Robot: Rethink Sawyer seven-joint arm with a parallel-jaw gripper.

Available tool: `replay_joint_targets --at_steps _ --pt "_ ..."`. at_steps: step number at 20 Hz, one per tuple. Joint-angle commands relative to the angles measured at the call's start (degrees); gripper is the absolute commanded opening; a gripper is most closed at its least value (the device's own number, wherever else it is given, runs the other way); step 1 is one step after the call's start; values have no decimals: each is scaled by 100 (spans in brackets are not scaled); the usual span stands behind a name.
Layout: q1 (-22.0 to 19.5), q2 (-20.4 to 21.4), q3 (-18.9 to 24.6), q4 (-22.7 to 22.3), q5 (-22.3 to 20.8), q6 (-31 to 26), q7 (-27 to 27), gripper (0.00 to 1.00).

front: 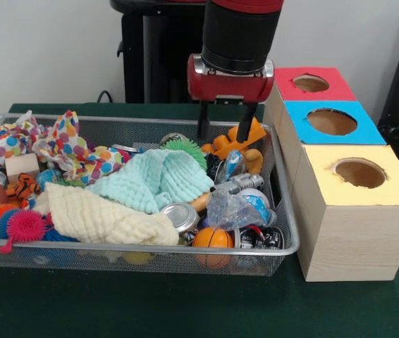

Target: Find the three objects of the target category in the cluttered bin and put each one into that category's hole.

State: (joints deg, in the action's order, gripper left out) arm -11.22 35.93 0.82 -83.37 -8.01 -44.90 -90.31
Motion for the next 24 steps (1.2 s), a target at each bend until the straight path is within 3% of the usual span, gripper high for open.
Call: replay_joint_targets --at_steps 1,7,13,18,24 --pt "164 -538 431 667 167 -574 -619 100" --pt "398 -865 326 1059 214 -534 -893 100" --pt "533 -1139 261 1180 391 -314 -1130 100" --pt "583 -1293 189 1124 485 -1 -1176 100" --pt "347 -1396 285 954 506 233 -812 100"
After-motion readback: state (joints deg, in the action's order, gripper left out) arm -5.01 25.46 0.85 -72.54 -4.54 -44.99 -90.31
